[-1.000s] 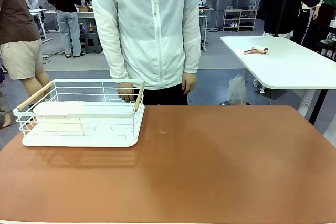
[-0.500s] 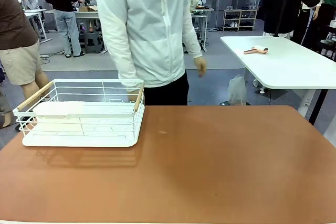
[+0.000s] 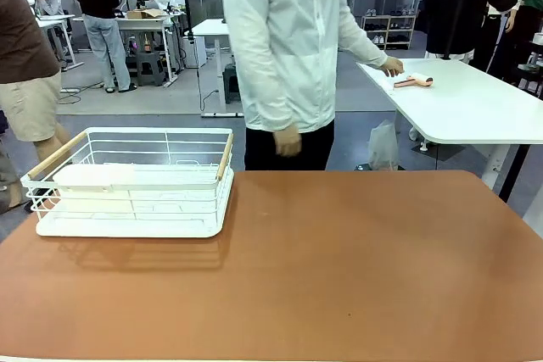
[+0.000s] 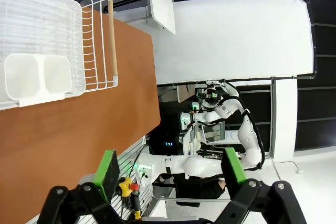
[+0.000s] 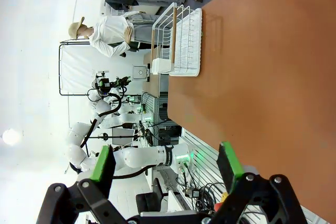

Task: Clean the table.
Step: Pick up the Lint Roller when the human hands it over.

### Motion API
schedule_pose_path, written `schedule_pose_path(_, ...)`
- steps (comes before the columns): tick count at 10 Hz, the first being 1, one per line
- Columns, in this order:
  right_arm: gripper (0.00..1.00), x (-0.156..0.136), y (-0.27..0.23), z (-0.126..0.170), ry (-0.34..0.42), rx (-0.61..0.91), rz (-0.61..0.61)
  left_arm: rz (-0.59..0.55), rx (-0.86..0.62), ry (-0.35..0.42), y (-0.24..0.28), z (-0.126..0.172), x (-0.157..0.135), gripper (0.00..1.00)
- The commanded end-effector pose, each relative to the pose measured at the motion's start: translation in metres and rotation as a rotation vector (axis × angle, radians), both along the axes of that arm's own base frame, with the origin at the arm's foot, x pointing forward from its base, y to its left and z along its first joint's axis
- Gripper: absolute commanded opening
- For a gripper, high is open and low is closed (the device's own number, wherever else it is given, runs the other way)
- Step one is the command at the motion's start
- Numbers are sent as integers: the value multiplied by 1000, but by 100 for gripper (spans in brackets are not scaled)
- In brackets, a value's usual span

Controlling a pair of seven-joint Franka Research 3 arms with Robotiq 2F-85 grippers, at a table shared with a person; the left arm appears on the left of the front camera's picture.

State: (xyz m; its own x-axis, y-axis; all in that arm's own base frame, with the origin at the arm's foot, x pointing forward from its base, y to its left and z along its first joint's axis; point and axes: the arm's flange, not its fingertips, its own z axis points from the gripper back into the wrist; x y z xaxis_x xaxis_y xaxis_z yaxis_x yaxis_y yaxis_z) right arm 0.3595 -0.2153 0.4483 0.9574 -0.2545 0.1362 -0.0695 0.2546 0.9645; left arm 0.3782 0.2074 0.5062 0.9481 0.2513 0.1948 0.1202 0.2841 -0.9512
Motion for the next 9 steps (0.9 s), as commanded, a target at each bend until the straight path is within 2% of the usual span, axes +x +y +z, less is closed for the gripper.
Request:
schedule_pose_path(1,100,0,0,1,-5,2,-1,1,-7,-3,2,1,-1,100)
schedule_pose_path(9,100,0,0,1,-5,2,-1,1,-7,-3,2,1,-1,100)
